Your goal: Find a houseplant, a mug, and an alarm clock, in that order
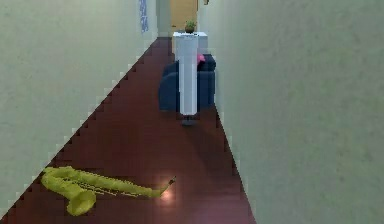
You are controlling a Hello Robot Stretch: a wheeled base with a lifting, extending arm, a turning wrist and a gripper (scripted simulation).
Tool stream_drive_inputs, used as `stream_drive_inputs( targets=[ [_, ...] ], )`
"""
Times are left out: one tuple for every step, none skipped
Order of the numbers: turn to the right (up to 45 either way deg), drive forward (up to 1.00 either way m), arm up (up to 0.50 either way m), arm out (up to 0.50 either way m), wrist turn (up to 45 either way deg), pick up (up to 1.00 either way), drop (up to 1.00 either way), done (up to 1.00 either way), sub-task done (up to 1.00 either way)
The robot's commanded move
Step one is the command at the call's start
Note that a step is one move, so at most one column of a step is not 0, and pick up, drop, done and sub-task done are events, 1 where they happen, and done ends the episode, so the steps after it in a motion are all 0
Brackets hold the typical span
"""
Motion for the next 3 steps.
stream_drive_inputs(
  targets=[
    [-6.0, 0.0, 0.0, 0.0, 0.0, 0.0, 0.0, 0.0, 0.0],
    [0.0, 0.35, 0.0, 0.0, 0.0, 0.0, 0.0, 0.0, 0.0],
    [-18.0, 0.0, 0.0, 0.0, 0.0, 0.0, 0.0, 0.0, 0.0]
  ],
)
